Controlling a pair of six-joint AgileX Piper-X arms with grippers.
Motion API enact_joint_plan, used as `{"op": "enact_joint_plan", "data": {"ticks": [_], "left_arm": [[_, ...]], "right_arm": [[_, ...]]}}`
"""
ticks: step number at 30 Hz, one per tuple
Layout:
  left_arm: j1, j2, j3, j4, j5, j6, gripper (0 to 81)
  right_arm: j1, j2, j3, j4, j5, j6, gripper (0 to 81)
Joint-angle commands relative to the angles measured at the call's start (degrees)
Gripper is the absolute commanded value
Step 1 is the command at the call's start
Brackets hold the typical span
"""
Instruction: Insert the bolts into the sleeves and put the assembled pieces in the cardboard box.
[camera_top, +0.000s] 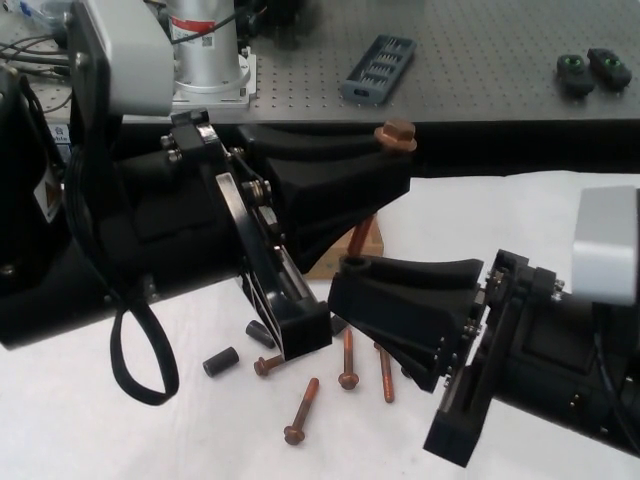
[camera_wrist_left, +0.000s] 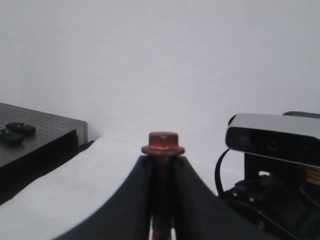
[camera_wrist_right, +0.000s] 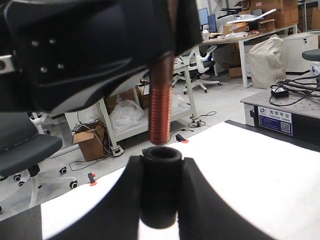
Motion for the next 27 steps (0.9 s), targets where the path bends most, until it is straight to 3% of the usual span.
{"op": "enact_joint_plan", "data": {"ticks": [1, 27], "left_arm": [[0.1, -0.1, -0.6, -1.6, 0.9, -1.1, 0.6], [1.8, -0.1, -0.6, -1.5, 0.9, -1.1, 0.6]], "right_arm": [[0.0, 0.0, -1.1, -2.3, 0.6, 0.1, 3.9], [-0.1, -0.3, -1.4, -5.4, -0.5, 0.0, 3.9]]}}
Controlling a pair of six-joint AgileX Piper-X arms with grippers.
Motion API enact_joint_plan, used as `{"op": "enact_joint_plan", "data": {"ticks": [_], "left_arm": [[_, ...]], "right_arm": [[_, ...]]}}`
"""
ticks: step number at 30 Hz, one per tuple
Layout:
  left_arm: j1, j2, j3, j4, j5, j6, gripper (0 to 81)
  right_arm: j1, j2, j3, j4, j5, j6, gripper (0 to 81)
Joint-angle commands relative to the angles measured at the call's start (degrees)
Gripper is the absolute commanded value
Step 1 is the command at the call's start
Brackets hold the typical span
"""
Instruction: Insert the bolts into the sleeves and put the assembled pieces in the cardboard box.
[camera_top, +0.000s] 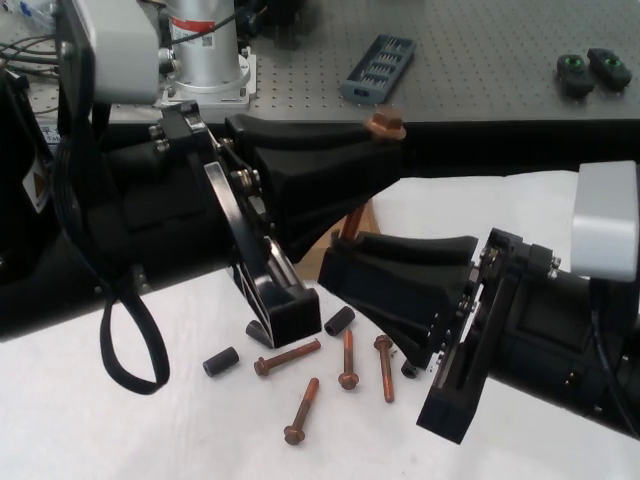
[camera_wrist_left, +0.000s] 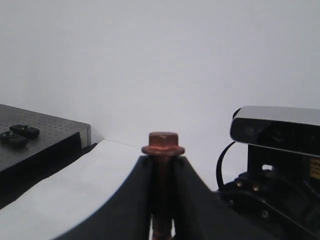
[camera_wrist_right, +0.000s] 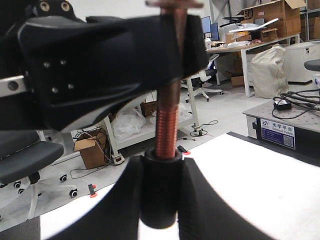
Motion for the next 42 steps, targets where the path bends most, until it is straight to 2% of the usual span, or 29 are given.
{"op": "enact_joint_plan", "data": {"ticks": [1, 12, 15, 18, 20, 22, 28, 32, 34, 38, 42], "left_arm": [[0.4, -0.1, -0.5, -1.1, 0.1, -0.5, 0.6], [0.3, -0.1, -0.5, 1.9, 0.1, -0.5, 0.1], [0.3, -0.1, -0.5, 1.8, 0.1, -0.5, 11.1], [0.3, -0.1, -0.5, 1.8, -0.5, -0.7, 31.8], [0.3, -0.1, -0.5, 1.8, -3.6, -2.9, 42.9], [0.3, -0.1, -0.5, 1.8, -5.8, -4.0, 46.3], [0.3, -0.1, -0.5, 1.8, -11.5, -4.0, 45.2], [0.3, -0.3, -0.5, 1.4, -18.0, -4.0, 43.6], [0.9, -0.7, -0.5, 1.7, -20.1, -4.0, 37.0], [3.2, -2.4, -0.5, 4.6, -20.1, -4.0, 20.1], [7.4, -5.2, -0.5, 17.2, -20.1, -4.0, 9.3]], "right_arm": [[-0.1, -0.4, -0.9, -3.4, -0.1, 0.0, 3.9], [-0.4, -0.4, -0.9, -8.0, 1.3, 0.0, 3.9], [-1.2, -0.4, -0.9, -7.8, 1.3, 0.0, 3.9], [-2.2, -0.4, -0.9, -7.9, 1.2, 0.0, 3.9], [-2.9, -0.4, -0.9, -7.9, 1.2, 0.0, 3.9], [-3.5, -0.4, -0.9, -7.9, 1.2, 0.0, 3.9], [-4.8, -0.4, -0.9, -7.9, 1.0, 0.0, 3.9], [-6.8, -0.4, -1.7, -4.8, 1.4, 2.6, 3.9], [-8.6, -0.4, -4.1, 1.6, 1.4, 3.1, 3.9], [-12.6, -0.2, -12.2, 18.7, 1.4, 1.9, 3.9], [-16.2, 2.0, -21.8, 34.5, 1.1, -0.4, 3.9]]}}
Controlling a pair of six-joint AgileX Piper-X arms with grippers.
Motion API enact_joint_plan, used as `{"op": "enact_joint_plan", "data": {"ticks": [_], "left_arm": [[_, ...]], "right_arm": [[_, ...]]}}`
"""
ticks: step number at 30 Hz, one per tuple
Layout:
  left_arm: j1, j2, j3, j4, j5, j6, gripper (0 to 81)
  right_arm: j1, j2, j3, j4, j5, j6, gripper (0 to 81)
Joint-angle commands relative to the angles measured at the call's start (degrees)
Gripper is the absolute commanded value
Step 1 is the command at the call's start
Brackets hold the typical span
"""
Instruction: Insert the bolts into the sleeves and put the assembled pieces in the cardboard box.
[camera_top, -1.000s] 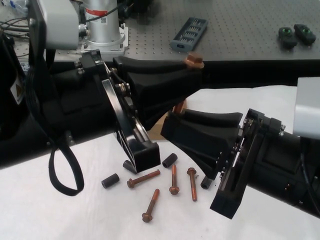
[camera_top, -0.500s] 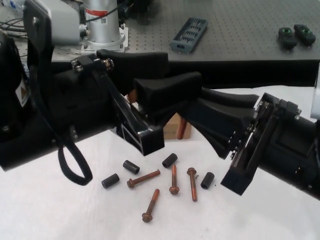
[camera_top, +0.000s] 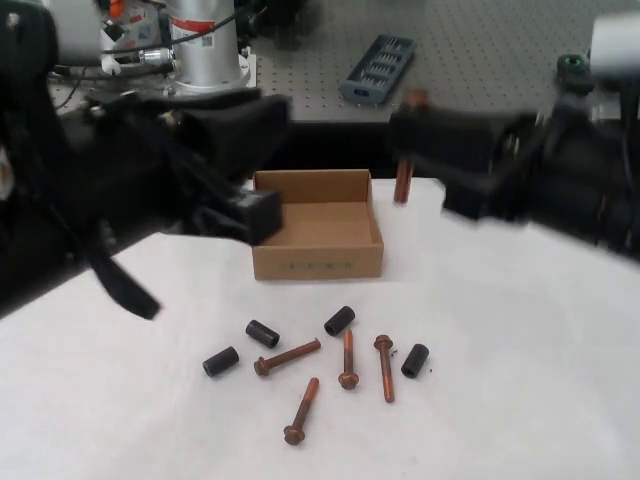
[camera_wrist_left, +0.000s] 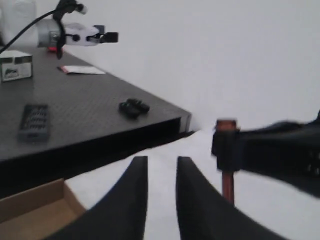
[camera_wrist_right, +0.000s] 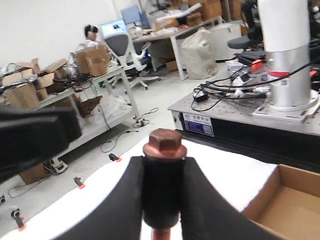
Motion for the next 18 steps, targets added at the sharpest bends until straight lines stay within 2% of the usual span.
{"op": "enact_joint_plan", "data": {"ticks": [1, 6, 13, 18], "left_arm": [[2.8, -2.4, -0.2, 9.5, -0.4, -0.2, 8.6], [7.4, -5.2, -0.2, 23.3, -0.4, 0.3, 8.7], [12.3, -7.9, -0.2, 35.3, -0.2, 3.9, 8.7], [15.5, -9.2, -0.2, 43.1, -0.2, 5.3, 8.7]], "right_arm": [[-0.8, 0.5, -2.1, 3.7, -0.3, -0.9, 3.9], [-3.2, 8.3, -12.7, 13.2, -0.3, -0.9, 3.9], [-3.5, 22.3, -28.1, 24.5, -0.3, -4.1, 3.9], [-3.5, 34.2, -40.3, 32.5, 2.8, -7.1, 3.9]]}}
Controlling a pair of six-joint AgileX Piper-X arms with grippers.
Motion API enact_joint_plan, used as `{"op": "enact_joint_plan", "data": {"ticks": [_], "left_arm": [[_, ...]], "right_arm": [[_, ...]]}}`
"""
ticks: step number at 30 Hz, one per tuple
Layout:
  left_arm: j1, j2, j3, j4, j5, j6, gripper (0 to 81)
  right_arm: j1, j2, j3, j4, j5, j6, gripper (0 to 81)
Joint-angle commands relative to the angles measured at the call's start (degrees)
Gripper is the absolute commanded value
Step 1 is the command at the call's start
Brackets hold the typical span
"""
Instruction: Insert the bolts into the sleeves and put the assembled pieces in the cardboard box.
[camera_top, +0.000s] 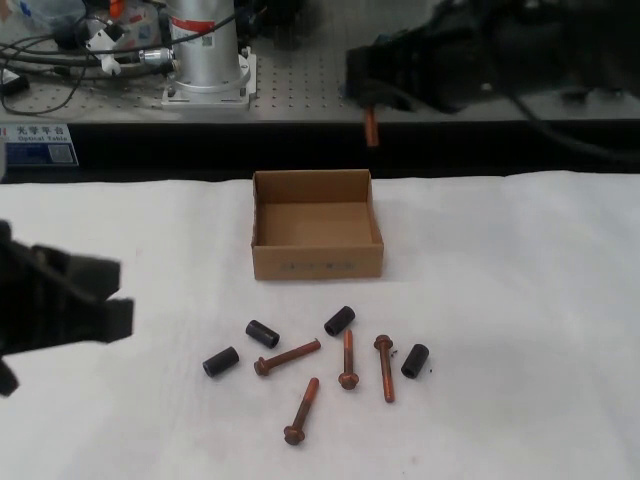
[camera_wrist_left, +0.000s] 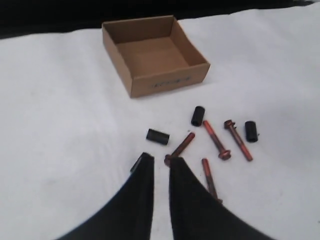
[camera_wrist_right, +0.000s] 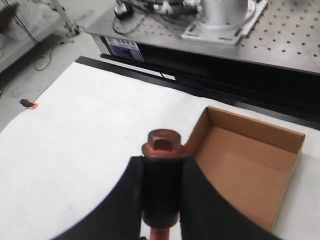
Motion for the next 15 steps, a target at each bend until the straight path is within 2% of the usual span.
{"op": "enact_joint_plan", "data": {"ticks": [1, 5, 15], "left_arm": [[0.4, -0.5, -0.2, 1.8, 0.2, 0.9, 8.7], [1.9, -0.6, -0.2, 8.3, 0.2, 2.0, 8.7], [2.0, -0.6, -0.2, 18.2, 0.3, 2.2, 8.7]], "right_arm": [[-0.3, -1.1, 0.3, 0.2, 0.0, -1.1, 3.9], [-0.3, 7.1, -9.2, 4.5, 1.3, -1.1, 3.9], [-0.8, 25.6, -27.7, 11.9, 6.4, -1.1, 3.9]]}}
